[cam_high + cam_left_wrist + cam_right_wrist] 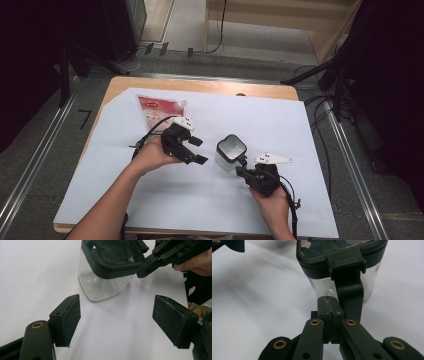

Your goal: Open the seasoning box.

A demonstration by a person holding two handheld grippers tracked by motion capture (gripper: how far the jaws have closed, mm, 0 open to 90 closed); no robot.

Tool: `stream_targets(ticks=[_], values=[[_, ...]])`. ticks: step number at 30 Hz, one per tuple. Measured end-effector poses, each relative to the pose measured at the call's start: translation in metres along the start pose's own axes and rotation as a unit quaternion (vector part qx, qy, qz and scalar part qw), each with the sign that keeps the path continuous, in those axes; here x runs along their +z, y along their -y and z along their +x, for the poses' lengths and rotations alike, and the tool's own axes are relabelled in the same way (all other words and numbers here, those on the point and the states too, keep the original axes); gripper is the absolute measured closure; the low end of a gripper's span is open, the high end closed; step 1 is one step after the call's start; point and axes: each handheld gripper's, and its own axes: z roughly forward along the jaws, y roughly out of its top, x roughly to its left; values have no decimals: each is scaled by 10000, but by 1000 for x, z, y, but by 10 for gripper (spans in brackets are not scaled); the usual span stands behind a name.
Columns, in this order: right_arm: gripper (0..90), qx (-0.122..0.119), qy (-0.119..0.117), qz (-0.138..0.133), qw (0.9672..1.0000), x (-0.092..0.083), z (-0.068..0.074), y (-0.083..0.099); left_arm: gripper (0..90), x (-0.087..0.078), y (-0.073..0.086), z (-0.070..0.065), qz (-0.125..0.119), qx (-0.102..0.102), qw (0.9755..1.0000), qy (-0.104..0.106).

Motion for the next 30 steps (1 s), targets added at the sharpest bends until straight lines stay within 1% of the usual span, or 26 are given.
stream_targets(ticks=[2, 4, 6, 7, 9, 12, 13, 15, 18, 20, 21, 22, 23, 24, 26, 30], values=[[900, 41, 23, -5, 10000, -1, -2, 0, 239, 1, 0, -1, -46, 29, 10000, -20], [900, 29, 26, 0, 10000, -1, -3, 0, 239, 0, 0, -1, -17, 43, 10000, -17], [900, 68, 52, 4, 10000, -2, -7, -2, 244, 1, 0, -1, 17, 9, 10000, -18], [900, 45, 58, 3, 10000, -2, -9, -2, 254, 1, 0, 0, 24, 5, 10000, 11], [900, 46, 103, 23, 9999, -3, -12, -3, 271, 1, 0, -1, 26, 18, 10000, -9], [900, 88, 118, -15, 9999, -5, -16, -4, 267, 1, -1, -1, -12, 44, 10000, -18], [900, 123, 148, -18, 9998, -7, -19, -6, 258, 0, -1, -1, -45, 42, 9999, -108], [900, 165, 147, -20, 9998, -9, -23, -7, 251, 0, -1, -1, -112, 31, 9999, -124], [900, 200, 155, -3, 9997, -10, -27, -9, 247, 0, -2, -1, -128, 15, 9998, -165], [900, 196, 160, 19, 9997, -10, -28, -10, 249, 1, -2, -1, -102, 10, 9998, -179], [900, 148, 92, 72, 9998, -10, -32, -11, 254, 3, -2, -1, -21, -84, 9999, -96], [900, 148, 92, 72, 9998, -10, -32, -11, 255, 3, -2, -1, -21, -84, 9999, -96], [900, 48, 80, 124, 9999, -10, -35, -13, 256, 4, -1, -1, 27, -84, 9999, -70], [900, 48, 80, 124, 9999, -10, -35, -13, 256, 5, -1, -1, 36, -60, 9999, -92], [900, 73, 31, 170, 9998, -10, -38, -15, 256, 6, -2, -1, 49, -46, 10000, -67], [900, 68, 47, 235, 9997, -12, -43, -18, 257, 6, -2, -3, 22, -30, 10000, -91]])
